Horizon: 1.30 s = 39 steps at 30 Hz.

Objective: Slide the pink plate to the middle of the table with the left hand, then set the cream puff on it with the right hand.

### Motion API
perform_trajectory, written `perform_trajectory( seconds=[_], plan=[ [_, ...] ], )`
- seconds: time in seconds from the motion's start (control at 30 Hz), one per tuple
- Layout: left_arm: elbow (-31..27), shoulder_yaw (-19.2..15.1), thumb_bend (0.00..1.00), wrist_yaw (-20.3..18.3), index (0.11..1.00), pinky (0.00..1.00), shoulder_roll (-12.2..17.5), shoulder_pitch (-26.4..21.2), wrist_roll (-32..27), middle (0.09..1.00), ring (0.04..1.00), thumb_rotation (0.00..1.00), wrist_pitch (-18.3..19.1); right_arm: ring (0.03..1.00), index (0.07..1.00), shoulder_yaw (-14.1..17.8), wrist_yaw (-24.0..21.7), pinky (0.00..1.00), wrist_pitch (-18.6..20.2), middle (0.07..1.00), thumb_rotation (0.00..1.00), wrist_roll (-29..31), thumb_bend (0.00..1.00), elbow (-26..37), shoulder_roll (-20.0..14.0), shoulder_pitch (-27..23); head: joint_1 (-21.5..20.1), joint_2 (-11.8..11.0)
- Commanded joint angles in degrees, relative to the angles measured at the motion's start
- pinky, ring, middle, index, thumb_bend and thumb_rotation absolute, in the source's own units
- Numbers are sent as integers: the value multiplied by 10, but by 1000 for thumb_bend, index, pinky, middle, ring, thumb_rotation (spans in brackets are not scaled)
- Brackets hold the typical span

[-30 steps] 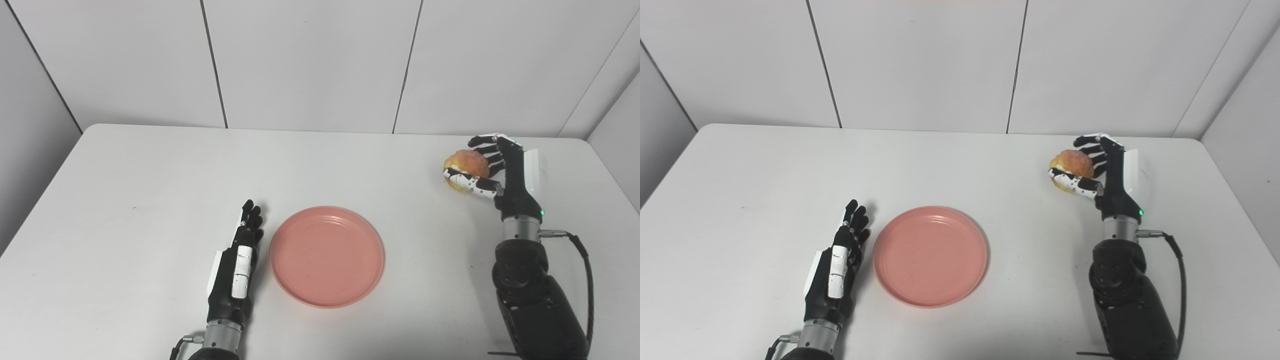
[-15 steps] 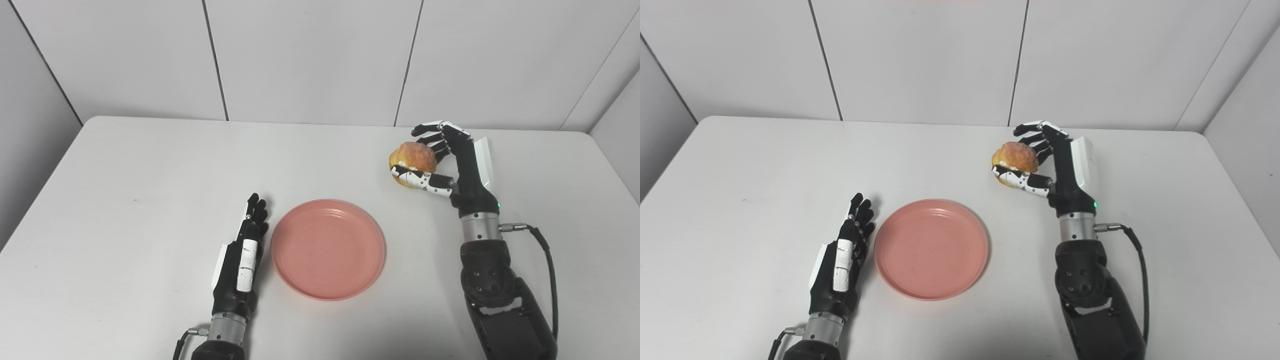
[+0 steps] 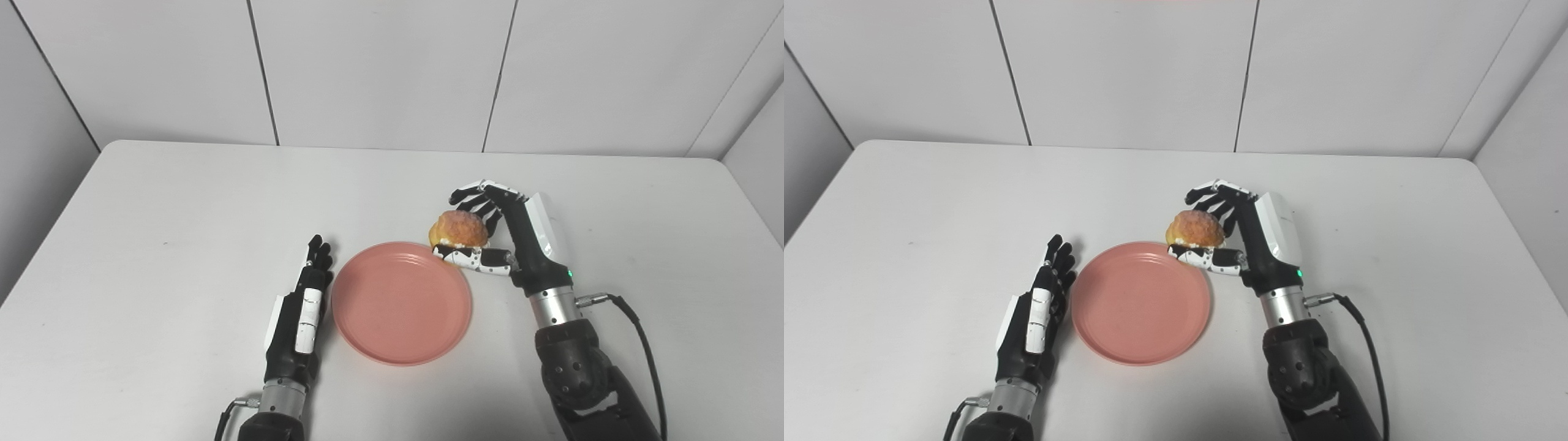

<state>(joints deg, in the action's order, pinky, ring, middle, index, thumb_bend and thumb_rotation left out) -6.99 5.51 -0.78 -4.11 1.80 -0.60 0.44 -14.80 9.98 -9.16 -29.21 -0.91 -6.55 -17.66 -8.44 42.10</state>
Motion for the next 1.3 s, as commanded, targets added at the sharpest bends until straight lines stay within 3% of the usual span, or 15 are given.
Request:
perform_trajectory(
  seconds=[0.0, 0.13, 0.37, 0.5, 0.63, 0.73, 1.1, 1.2, 1.23, 1.27],
  plan=[
    [-8, 6, 763, 3, 1000, 1000, -7, 2, 10, 1000, 1000, 1000, -4, 371, 547, -5, -5, 281, -46, 462, 0, 12, 506, 16, 4, -9, 1, 0],
    [-8, 7, 757, 6, 1000, 1000, -8, 3, 18, 1000, 1000, 1000, -5, 383, 550, -18, -16, 316, -70, 473, 0, 12, 506, 9, 5, -1, 1, 1],
    [-10, 9, 763, 1, 1000, 1000, -6, 3, 17, 1000, 1000, 1000, -1, 397, 489, -37, -59, 237, -61, 515, 0, 13, 511, 19, 8, 17, 1, 3],
    [-11, 10, 760, 2, 1000, 1000, -6, 2, 18, 1000, 1000, 1000, 1, 373, 548, -46, -77, 297, -58, 481, 0, 7, 505, 22, 8, 24, 1, 4],
    [-11, 10, 766, 0, 1000, 1000, -6, 1, 15, 1000, 1000, 1000, 6, 385, 543, -52, -92, 332, -68, 505, 0, 8, 506, 12, 3, 25, 2, 3],
    [-6, 8, 763, 0, 1000, 1000, -7, 1, 12, 1000, 1000, 1000, -2, 375, 550, -59, -108, 309, -57, 498, 0, -6, 505, 11, -4, 25, 2, 3],
    [-19, 12, 769, -3, 1000, 1000, -3, 2, 15, 1000, 1000, 1000, 18, 407, 525, -66, -148, 395, -42, 523, 0, -31, 508, 9, -14, 29, 0, 5],
    [-21, 13, 768, -2, 1000, 1000, -3, 2, 16, 1000, 1000, 1000, 22, 434, 494, -64, -144, 471, -46, 536, 0, -39, 510, 7, -14, 29, 1, 6],
    [-22, 13, 770, -2, 1000, 1000, -3, 2, 18, 1000, 1000, 1000, 24, 582, 495, -63, -144, 543, -45, 632, 67, -40, 503, 7, -14, 29, 1, 6],
    [-22, 14, 776, -1, 1000, 1000, -3, 2, 20, 1000, 1000, 1000, 26, 671, 496, -62, -146, 606, -42, 687, 96, -40, 500, 9, -14, 30, 1, 6]
  ],
)
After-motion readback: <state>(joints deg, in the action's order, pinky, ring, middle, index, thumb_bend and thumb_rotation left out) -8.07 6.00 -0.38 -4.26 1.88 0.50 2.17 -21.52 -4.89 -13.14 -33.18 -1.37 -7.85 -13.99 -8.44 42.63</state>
